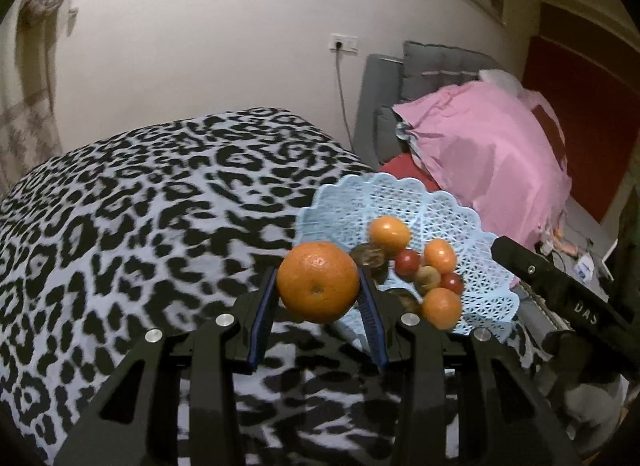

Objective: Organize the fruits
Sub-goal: 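Lower the orange into the blue basket and open the left gripper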

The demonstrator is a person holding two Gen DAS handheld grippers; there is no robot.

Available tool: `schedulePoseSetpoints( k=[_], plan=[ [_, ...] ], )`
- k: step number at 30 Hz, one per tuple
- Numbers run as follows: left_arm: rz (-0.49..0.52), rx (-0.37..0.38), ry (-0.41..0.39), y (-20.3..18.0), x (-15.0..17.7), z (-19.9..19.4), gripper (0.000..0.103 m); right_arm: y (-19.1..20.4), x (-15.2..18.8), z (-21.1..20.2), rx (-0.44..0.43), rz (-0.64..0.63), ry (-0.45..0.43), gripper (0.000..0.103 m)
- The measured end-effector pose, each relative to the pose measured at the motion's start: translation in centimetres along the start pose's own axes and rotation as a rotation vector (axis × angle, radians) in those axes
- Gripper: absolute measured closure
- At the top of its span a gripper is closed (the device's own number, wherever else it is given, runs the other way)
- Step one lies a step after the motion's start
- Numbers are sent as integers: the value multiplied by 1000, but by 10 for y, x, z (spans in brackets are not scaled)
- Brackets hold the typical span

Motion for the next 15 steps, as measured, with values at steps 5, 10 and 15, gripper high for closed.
schedulePoseSetpoints(
  k=[5,10,15],
  plan=[
    [30,11,14,-18,-2,14,62,-9,1,-5,3,10,-6,3],
    [46,2,-4,-22,-4,15,50,-10,1,-6,3,11,-2,3],
    [40,-24,-9,-15,-1,15,35,-11,1,-5,9,9,-2,3]
  ],
)
Point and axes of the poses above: each gripper's, at about its wrist camera, not at the fingertips, and z roughly the way its jaws point, y to its left, x to its underside, the point moved 6 cm from there along z, roughly the way its jaws point, and after that the axes turned 7 degrees about z, right-handed, at the moved point
